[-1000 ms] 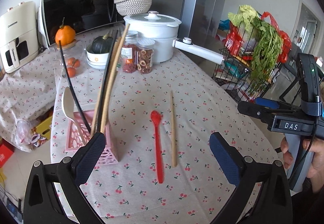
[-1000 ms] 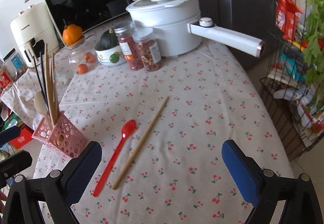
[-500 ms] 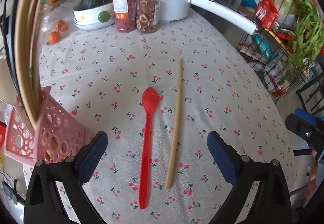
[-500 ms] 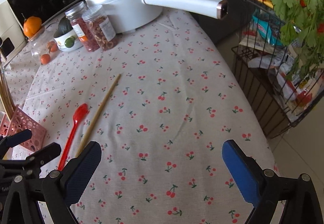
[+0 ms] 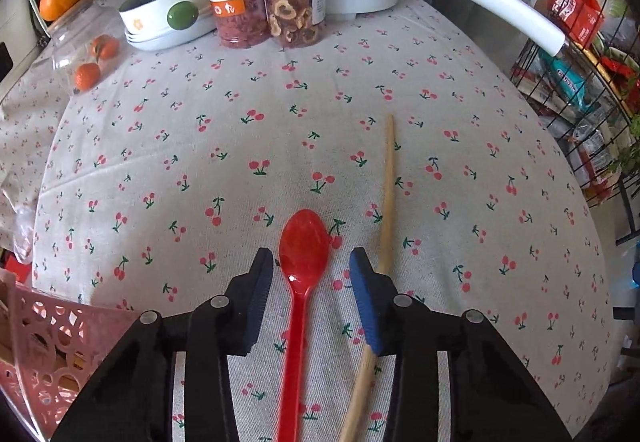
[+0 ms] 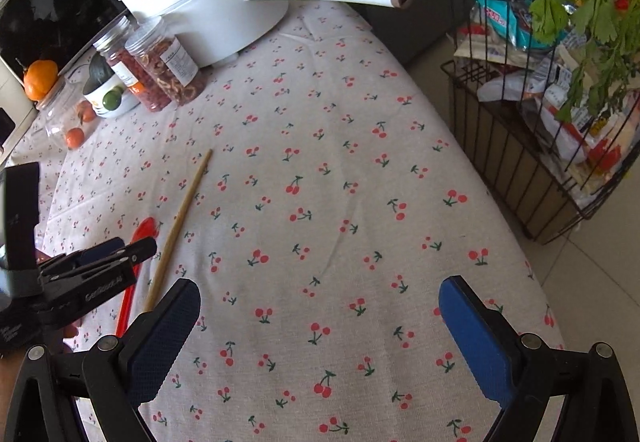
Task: Organize utensils
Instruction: 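Move the left tool to the red spoon and close on its handle, then lift the red spoon with the left tool while the right tool grasps the wooden chopstick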
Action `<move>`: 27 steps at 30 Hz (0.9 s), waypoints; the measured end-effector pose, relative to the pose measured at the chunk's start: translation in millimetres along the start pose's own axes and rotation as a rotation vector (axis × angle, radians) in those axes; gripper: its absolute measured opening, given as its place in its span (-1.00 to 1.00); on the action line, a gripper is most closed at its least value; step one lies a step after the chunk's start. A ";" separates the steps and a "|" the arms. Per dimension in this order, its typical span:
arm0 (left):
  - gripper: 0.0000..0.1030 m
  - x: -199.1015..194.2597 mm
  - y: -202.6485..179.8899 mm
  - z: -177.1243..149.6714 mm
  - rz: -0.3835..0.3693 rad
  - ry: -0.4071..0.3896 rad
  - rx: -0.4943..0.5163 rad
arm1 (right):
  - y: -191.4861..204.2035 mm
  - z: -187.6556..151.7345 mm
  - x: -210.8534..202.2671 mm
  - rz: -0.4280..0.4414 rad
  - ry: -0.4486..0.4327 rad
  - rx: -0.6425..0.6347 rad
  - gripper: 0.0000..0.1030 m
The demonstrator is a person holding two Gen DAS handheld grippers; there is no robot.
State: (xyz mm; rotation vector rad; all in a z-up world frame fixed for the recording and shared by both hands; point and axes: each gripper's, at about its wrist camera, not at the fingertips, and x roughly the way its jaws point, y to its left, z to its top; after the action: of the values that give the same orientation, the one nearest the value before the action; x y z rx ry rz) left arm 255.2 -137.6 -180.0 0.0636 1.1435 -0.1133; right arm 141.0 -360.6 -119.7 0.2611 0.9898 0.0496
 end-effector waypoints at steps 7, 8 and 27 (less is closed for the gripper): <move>-0.46 7.7 4.1 2.7 -0.003 0.013 0.008 | 0.9 2.4 2.0 -0.001 0.004 -0.002 0.92; -0.46 6.0 3.1 1.7 -0.001 0.012 0.017 | 1.3 2.9 2.7 -0.003 0.006 -0.003 0.92; -0.46 -179.3 17.7 -78.9 -0.220 -0.304 0.191 | 28.8 -4.2 4.5 -0.019 0.019 0.063 0.93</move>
State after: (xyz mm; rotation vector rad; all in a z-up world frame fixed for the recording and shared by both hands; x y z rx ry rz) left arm 112.5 -101.3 -49.5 0.0868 0.8310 -0.4143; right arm 142.2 -331.2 -118.6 0.3090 1.0134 0.0033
